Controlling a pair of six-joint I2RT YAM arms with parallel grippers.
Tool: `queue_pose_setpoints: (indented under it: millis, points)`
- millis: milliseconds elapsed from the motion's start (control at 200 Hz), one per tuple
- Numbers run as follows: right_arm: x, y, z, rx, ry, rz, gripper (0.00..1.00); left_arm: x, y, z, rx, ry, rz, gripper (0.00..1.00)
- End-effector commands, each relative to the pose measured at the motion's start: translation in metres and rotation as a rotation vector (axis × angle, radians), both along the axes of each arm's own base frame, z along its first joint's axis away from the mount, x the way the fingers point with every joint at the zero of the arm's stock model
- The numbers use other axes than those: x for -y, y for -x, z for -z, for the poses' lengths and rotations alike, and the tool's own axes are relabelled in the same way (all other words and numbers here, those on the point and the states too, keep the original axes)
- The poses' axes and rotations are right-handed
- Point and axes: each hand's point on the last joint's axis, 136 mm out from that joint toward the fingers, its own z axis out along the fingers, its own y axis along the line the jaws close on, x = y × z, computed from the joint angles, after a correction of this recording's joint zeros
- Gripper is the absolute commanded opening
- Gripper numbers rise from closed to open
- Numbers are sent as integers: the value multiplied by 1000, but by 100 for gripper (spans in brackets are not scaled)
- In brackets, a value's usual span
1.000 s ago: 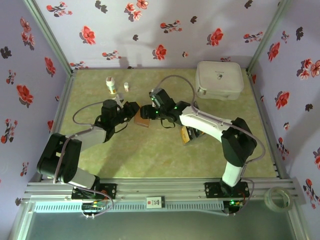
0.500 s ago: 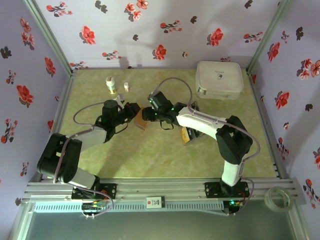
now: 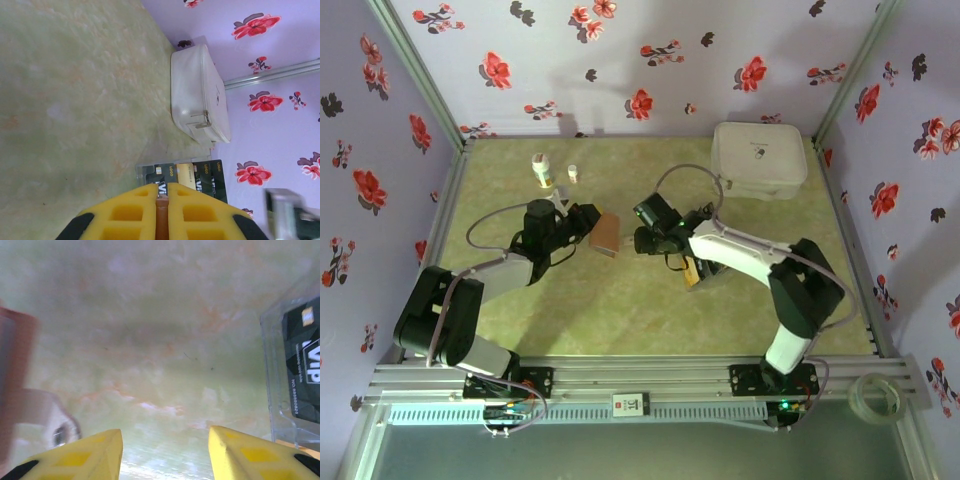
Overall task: Put the credit cards into the card holder
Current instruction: Open the button on the card holder, then open the card holder at the center of the table.
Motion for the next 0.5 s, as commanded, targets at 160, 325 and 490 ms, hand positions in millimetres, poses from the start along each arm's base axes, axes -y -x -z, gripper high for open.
queue_pose_setpoints:
  millis: [160,325,490]
  points:
    - [-12,-4,-24,-54,-325,28,50,-1,-1,-8,53,-4,-2,0]
    - [-28,-7,-18,-108,-456,35,49,-1,-1,-8,53,-4,-3,0]
    - [-39,-10,-13,-136,-510,31,44,-1,-1,-8,53,-3,-3,0]
